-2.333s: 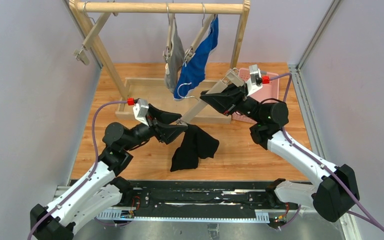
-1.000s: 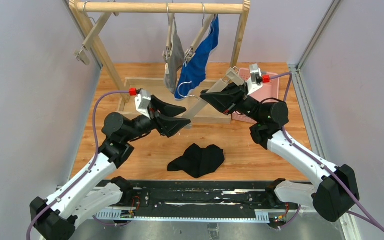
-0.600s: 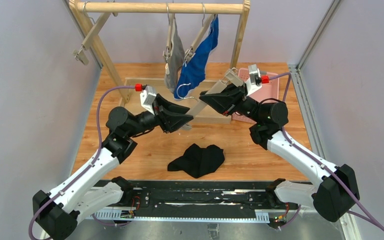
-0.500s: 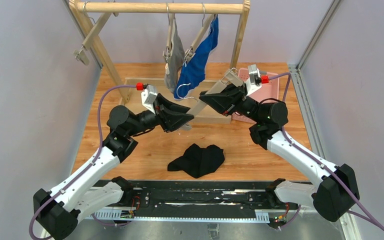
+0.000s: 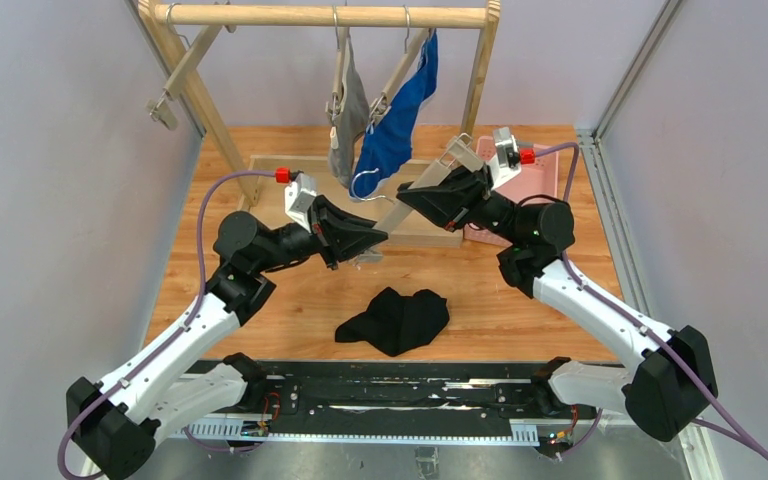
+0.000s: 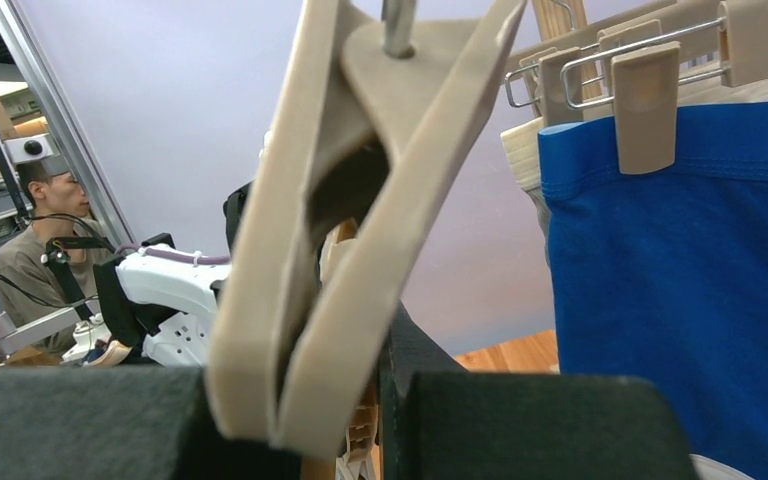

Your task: Remove the underwear clipped to the hanger

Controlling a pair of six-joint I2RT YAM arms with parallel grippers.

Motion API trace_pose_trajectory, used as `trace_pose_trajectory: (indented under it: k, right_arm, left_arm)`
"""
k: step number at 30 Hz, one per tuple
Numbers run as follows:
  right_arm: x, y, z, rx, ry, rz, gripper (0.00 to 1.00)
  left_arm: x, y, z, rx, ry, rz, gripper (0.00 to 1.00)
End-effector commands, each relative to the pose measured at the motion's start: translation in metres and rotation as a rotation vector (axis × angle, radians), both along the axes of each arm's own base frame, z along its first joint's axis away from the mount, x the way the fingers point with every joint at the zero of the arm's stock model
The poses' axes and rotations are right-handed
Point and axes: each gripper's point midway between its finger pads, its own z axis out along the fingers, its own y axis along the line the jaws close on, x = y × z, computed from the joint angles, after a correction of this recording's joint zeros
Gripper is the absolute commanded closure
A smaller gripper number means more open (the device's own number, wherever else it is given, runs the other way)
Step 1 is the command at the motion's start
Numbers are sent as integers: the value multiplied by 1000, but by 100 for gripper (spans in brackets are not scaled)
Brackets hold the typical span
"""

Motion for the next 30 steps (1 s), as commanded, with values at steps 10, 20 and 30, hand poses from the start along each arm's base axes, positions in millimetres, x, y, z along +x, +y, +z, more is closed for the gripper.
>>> trace_pose_trajectory:
  k: [10,20,30]
  right_arm:
    - [-6,10,-7,-94,-38,2,31]
    - [-4,-6,-113,-530,-1,-239,30]
    - [-16,-32,-238,-1078,21,-388,29]
  left_arm:
    - [-13,12,28,-78,-23,27,100]
    - [-19,63,-9,137,51,283,100]
    - [-26,167,-33,354,279,757,100]
